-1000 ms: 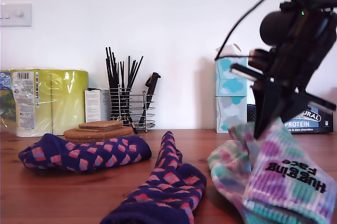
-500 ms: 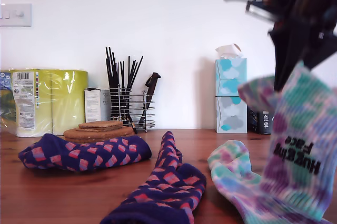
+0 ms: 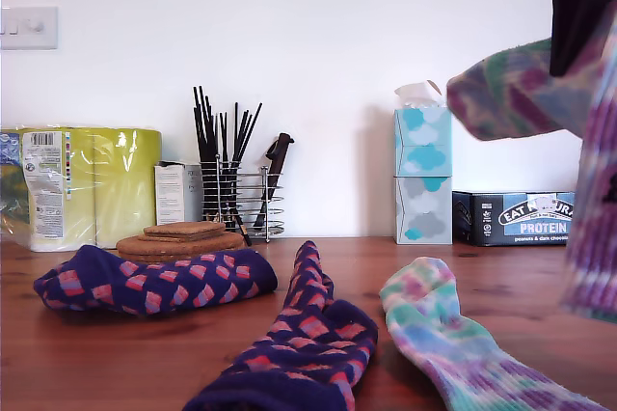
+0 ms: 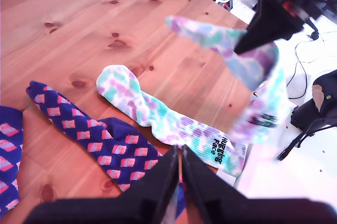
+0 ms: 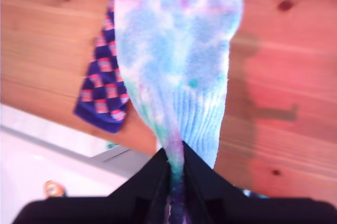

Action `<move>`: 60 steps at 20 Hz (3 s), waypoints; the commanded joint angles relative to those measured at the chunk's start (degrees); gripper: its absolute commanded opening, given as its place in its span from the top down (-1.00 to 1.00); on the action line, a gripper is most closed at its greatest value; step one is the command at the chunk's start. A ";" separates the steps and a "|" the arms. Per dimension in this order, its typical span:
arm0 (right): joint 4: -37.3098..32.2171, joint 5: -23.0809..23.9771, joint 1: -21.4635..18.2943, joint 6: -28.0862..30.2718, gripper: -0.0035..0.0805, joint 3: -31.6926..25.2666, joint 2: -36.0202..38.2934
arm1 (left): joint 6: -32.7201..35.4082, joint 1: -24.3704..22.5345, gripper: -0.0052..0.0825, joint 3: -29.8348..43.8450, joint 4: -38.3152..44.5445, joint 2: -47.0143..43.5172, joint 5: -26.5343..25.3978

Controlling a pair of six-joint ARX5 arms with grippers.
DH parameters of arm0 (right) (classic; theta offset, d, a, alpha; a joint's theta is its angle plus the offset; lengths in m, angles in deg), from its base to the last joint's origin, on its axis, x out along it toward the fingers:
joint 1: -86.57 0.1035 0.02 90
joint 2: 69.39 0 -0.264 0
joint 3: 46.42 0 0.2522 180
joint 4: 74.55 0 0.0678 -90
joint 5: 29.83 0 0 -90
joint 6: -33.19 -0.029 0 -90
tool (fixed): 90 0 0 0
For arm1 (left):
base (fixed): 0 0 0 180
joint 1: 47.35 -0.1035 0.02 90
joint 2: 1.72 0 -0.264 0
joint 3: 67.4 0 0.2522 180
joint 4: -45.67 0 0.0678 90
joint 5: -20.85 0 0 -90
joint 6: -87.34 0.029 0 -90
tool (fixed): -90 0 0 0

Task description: Pair up the socks based on colour and pattern, by placing each sock on top of its pair

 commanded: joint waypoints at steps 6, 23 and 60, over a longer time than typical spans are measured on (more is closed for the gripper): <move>-0.66 1.20 4.76 0.57 0.95 0.02 -10.88 | 0.48 0.11 0.93 0.24 0.17 -0.07 -0.13; 5.46 -1.88 7.19 1.01 0.95 -0.04 -2.75 | 0.85 -1.18 0.93 0.24 0.98 -0.07 -5.70; -40.94 14.56 10.95 -5.77 0.05 -10.69 -22.77 | 0.48 -3.06 0.93 0.24 -4.96 -0.07 -5.64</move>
